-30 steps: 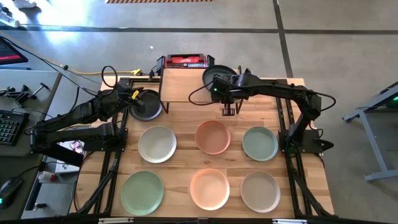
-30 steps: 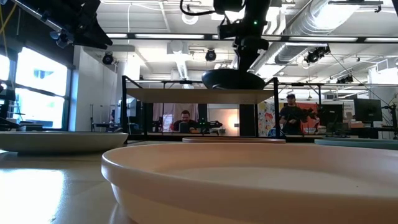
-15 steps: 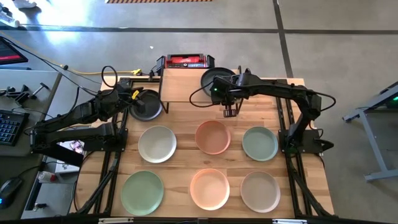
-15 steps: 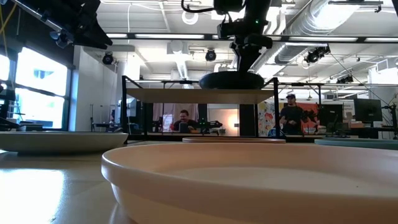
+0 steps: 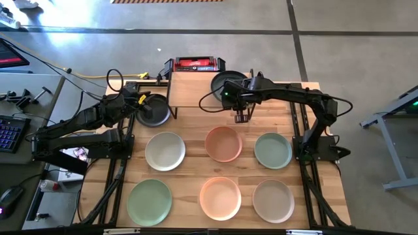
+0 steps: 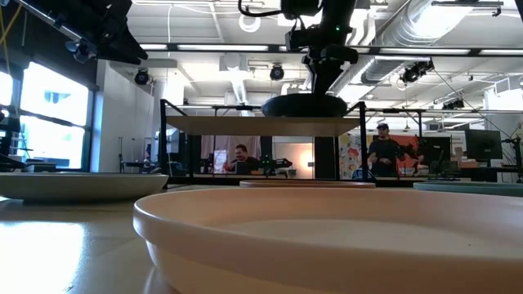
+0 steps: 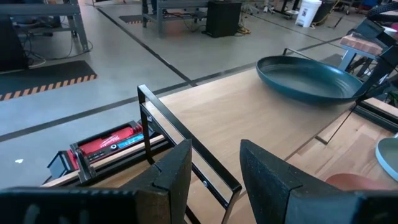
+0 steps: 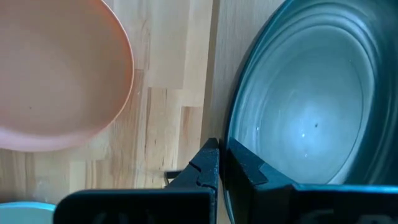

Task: Place and stack plates onto a shelf
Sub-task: Put the right black plate on the shelf, then stack the top white plate on the top of the black plate on the shelf

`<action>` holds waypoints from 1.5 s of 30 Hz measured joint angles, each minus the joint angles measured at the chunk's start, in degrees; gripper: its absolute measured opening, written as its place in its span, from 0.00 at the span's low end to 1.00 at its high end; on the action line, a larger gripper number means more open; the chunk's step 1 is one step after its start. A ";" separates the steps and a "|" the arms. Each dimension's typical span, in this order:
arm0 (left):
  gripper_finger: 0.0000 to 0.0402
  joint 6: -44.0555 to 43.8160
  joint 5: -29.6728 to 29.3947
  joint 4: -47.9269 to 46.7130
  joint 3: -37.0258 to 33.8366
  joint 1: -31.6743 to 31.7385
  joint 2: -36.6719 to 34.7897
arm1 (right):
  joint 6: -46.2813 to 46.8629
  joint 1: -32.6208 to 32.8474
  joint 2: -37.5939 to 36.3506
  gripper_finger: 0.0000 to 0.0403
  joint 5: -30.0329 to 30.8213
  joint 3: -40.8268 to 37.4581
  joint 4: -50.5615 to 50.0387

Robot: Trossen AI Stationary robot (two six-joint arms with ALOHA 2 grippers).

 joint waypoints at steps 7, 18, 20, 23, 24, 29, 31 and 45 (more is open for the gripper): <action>0.31 -0.03 -0.01 0.01 0.00 0.00 0.01 | -3.25 0.00 0.00 0.00 0.27 0.00 0.19; 0.31 -0.07 0.00 0.02 0.00 0.00 0.01 | -2.70 -0.11 1.65 0.04 -1.38 -0.04 -2.21; 0.31 -0.09 0.00 0.02 0.00 0.00 -0.01 | -2.70 -0.11 2.23 0.08 -0.88 -0.04 -2.99; 0.31 -0.11 0.00 0.02 0.00 0.00 0.01 | -3.17 -0.11 2.24 0.13 0.78 -0.07 -2.91; 0.31 -0.11 0.00 0.02 0.00 0.00 0.01 | -3.19 -0.11 2.14 0.14 1.30 -0.07 -2.58; 0.31 -0.03 0.00 0.02 0.00 0.00 0.00 | -2.74 -0.11 1.50 0.16 2.12 0.36 -3.25; 0.31 -0.02 0.00 0.02 0.00 0.00 -0.01 | -2.70 -0.11 1.53 0.16 2.12 0.43 -3.61; 0.31 -0.04 -0.02 0.00 0.00 0.00 -0.01 | 0.22 -0.05 0.50 0.15 6.69 0.50 -5.90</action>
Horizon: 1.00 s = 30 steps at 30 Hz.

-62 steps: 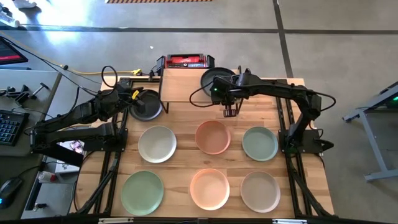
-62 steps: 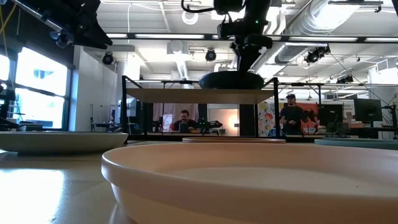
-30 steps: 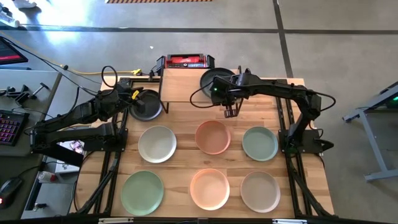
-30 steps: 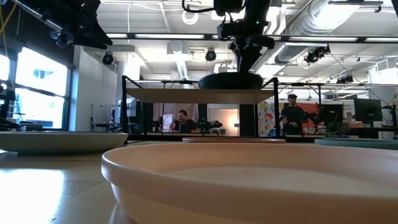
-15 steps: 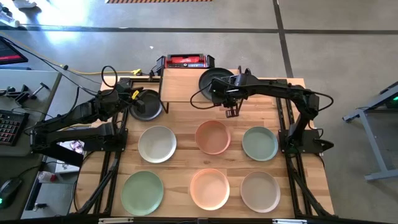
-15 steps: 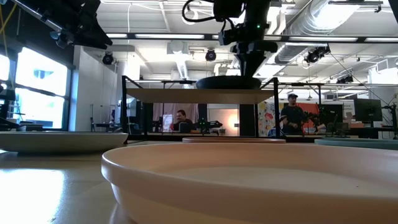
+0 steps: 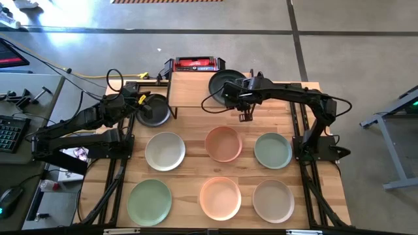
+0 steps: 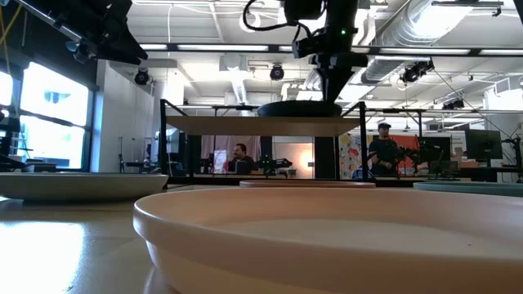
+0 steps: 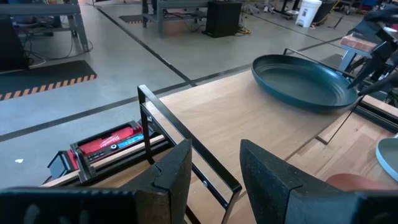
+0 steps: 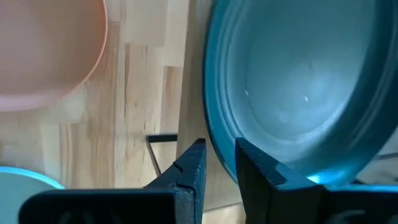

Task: Place and stack plates onto a shelf
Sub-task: Stack the top white plate on the top of the black plate on the shelf

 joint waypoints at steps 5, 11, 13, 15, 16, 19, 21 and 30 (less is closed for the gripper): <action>0.31 -1.51 0.14 -0.05 0.00 0.00 0.02 | 2.82 0.23 -2.02 0.15 -0.07 0.04 -1.16; 0.31 -6.76 7.97 -1.80 0.00 0.00 0.00 | 7.84 1.43 -4.51 0.15 -2.38 0.09 -1.64; 0.31 -9.25 12.85 -3.06 -0.02 0.00 0.02 | 10.14 1.98 -5.05 0.15 -4.48 0.09 -1.63; 0.31 -11.57 17.70 -3.93 -0.02 -0.02 0.01 | 12.78 2.42 -5.42 0.15 -6.72 0.09 -1.76; 0.31 -12.69 19.54 -4.28 -0.02 -0.05 0.08 | 14.16 2.74 -5.57 0.15 -7.68 0.09 -1.72; 0.31 -17.10 24.77 -4.65 -0.02 -0.04 0.68 | 18.26 3.43 -5.61 0.15 -11.95 0.09 -1.83; 0.31 -19.45 27.51 -5.13 -0.02 -0.04 1.32 | 20.88 3.91 -5.61 0.15 -14.62 0.09 -1.80; 0.31 -25.49 33.30 -19.15 -0.04 -0.01 6.97 | 31.41 7.48 -5.61 0.15 -16.79 0.09 -1.77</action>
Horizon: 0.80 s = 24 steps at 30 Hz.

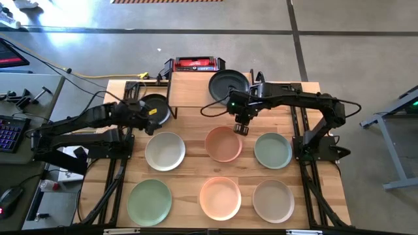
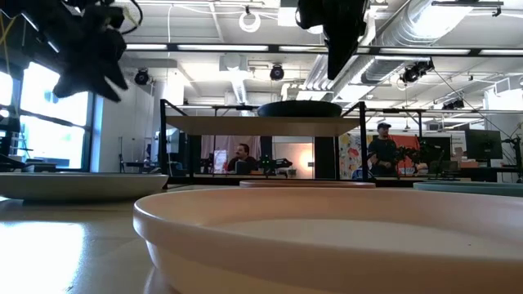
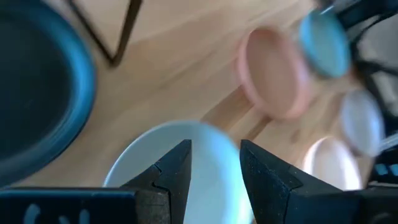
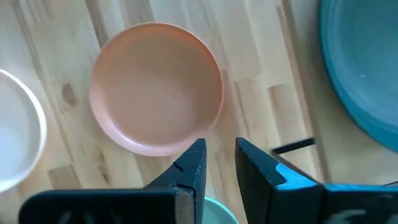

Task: Place and stack plates onto a shelf
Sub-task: Stack the top white plate on the top of the black plate on the shelf

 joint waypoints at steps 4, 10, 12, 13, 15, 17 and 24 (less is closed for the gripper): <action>0.31 -1.42 -0.19 -4.07 0.00 0.01 2.22 | 4.83 1.57 0.00 0.15 -0.02 0.00 0.49; 0.31 -1.54 -0.21 -8.10 0.00 0.01 4.29 | 12.57 3.51 0.02 0.15 -0.02 0.00 1.44; 0.31 -2.78 -0.19 -9.60 0.00 0.01 5.02 | 14.84 4.12 0.02 0.15 0.00 0.00 1.98; 0.31 -3.34 -0.09 -10.49 -0.01 0.00 5.42 | 15.86 4.44 0.04 0.15 0.03 0.00 2.16; 0.31 -3.93 0.03 -11.96 -0.02 0.01 6.19 | 17.94 5.15 0.04 0.15 0.02 0.00 2.67; 0.31 -3.99 0.01 -12.53 -0.02 0.01 6.93 | 19.37 5.99 0.04 0.15 0.00 0.00 2.94; 0.31 -2.92 -0.50 -12.61 -0.02 0.01 10.30 | 21.43 9.17 0.09 0.15 0.26 -0.02 2.99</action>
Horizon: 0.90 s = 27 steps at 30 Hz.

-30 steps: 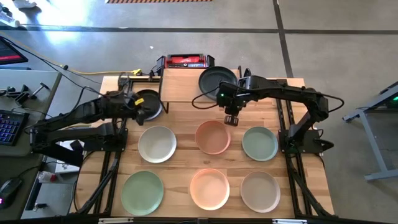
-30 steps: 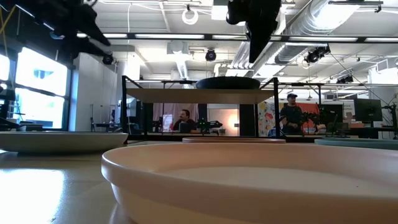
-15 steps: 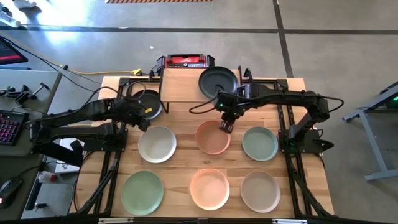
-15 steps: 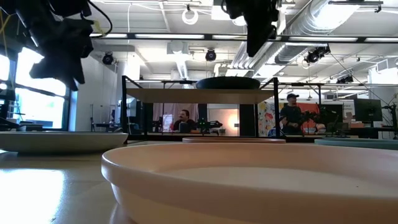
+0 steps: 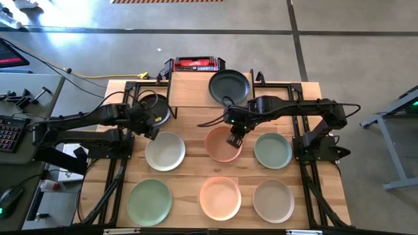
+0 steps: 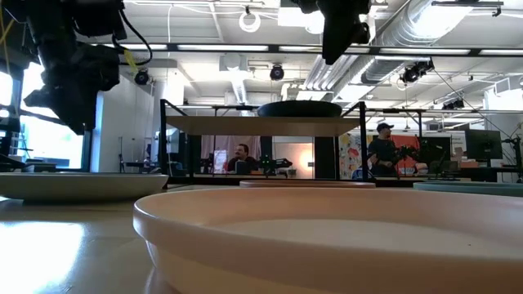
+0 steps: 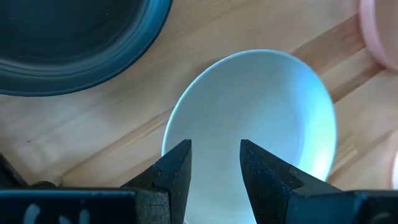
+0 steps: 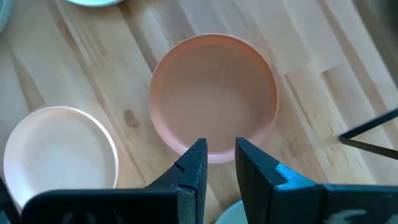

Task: Place and stack plates onto a shelf
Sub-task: Stack the top white plate on the top of the black plate on the shelf

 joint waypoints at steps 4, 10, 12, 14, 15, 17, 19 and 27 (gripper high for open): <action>0.31 0.07 -0.31 0.13 0.00 -0.02 2.48 | -0.03 1.51 0.00 0.15 0.13 0.00 0.50; 0.31 1.97 -0.32 0.76 0.00 -0.02 6.72 | -0.07 2.24 0.00 0.15 0.15 0.00 2.29; 0.31 2.53 -0.32 0.83 0.00 -0.01 8.21 | -0.09 2.18 0.00 0.15 0.24 0.00 2.89; 0.31 3.37 -0.34 0.92 0.00 -0.02 9.76 | -0.15 2.18 0.00 0.15 0.37 0.00 3.16; 0.31 3.72 -0.39 0.96 0.00 -0.02 10.54 | -0.15 2.18 0.00 0.15 0.37 0.00 3.14; 0.31 4.55 -0.85 1.02 0.00 -0.02 12.13 | -0.17 2.18 0.00 0.15 0.36 0.00 3.14; 0.31 4.63 -1.26 1.03 0.00 -0.02 13.72 | -0.17 2.18 0.00 0.15 0.35 0.00 3.15; 0.31 6.98 -1.35 1.83 0.00 -0.02 18.29 | -0.58 2.18 0.00 0.15 0.35 -0.02 3.22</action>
